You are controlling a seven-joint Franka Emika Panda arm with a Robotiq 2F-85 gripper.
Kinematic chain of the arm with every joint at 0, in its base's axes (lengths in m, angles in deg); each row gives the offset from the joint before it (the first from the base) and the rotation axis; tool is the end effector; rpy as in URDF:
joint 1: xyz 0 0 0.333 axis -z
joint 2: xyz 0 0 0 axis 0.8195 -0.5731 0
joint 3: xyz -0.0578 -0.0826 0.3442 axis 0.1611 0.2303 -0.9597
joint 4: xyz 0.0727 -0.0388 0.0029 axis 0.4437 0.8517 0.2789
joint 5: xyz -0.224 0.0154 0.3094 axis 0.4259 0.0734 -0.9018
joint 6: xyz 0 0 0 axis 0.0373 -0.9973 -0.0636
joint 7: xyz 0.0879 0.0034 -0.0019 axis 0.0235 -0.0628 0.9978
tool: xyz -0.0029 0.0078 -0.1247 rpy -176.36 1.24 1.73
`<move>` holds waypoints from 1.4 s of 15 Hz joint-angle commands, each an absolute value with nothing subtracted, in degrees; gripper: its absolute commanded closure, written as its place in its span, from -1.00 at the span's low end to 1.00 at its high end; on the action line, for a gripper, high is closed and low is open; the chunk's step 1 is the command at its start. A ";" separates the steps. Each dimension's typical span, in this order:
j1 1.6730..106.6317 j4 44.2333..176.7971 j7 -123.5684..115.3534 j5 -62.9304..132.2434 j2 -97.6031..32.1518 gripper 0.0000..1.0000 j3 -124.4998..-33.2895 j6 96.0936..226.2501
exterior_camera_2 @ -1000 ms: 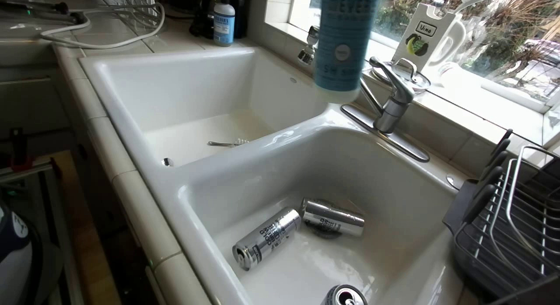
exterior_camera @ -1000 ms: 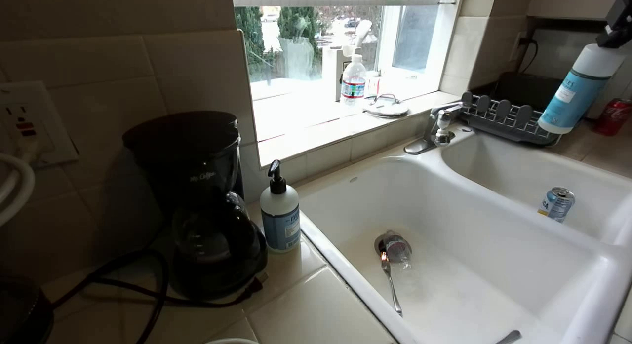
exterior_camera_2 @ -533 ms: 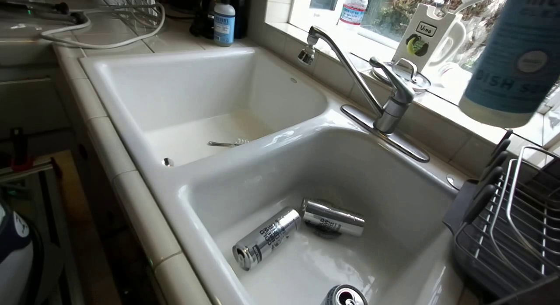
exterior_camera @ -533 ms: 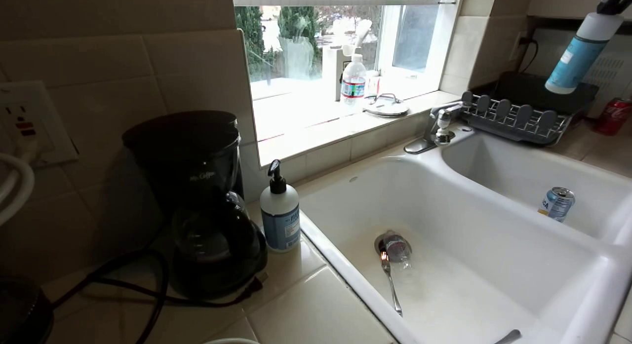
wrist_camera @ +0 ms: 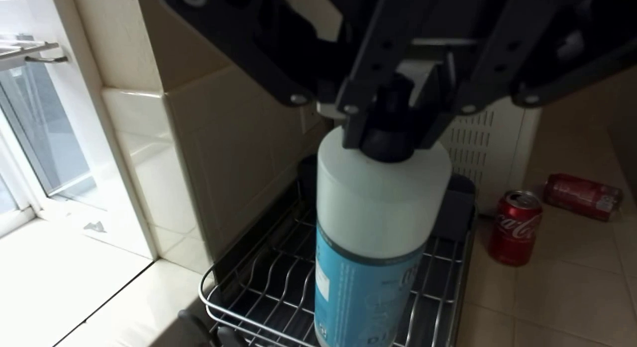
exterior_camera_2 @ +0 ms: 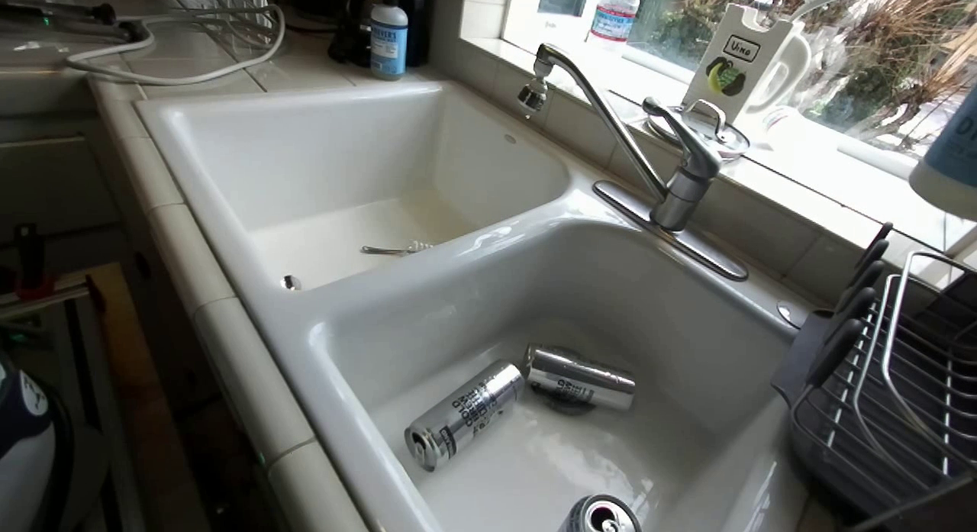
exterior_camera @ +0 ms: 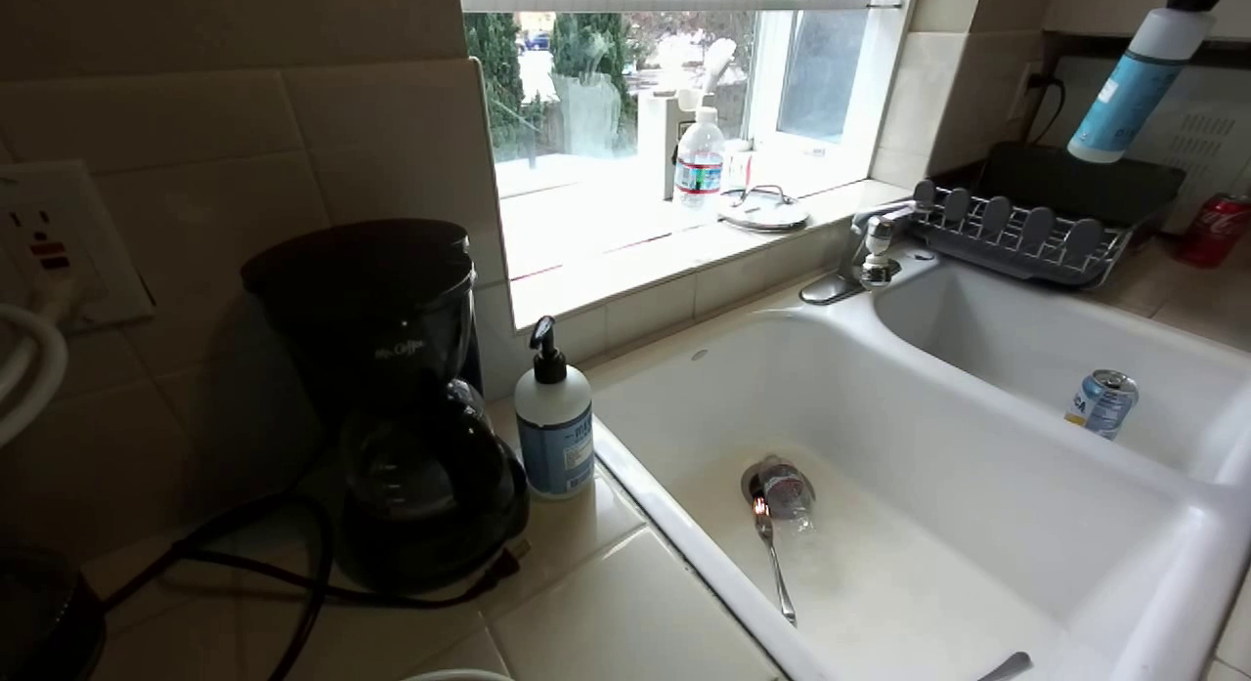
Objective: Move the blue bottle to the right side of the sink
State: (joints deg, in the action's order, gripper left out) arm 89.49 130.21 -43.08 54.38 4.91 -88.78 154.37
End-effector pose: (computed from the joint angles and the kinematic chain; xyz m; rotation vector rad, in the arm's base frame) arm 0.4082 -0.2284 0.7291 2.2538 -1.4007 0.9448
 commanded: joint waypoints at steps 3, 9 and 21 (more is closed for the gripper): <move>84.51 126.08 -42.74 56.20 1.37 0.85 -83.30 152.75; 81.62 113.15 -38.37 58.51 -12.76 0.85 -75.20 153.85; 73.78 97.39 -34.98 44.86 -31.12 0.85 -68.38 150.48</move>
State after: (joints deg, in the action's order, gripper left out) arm 75.24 101.05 -36.65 48.59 -28.08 -70.31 152.72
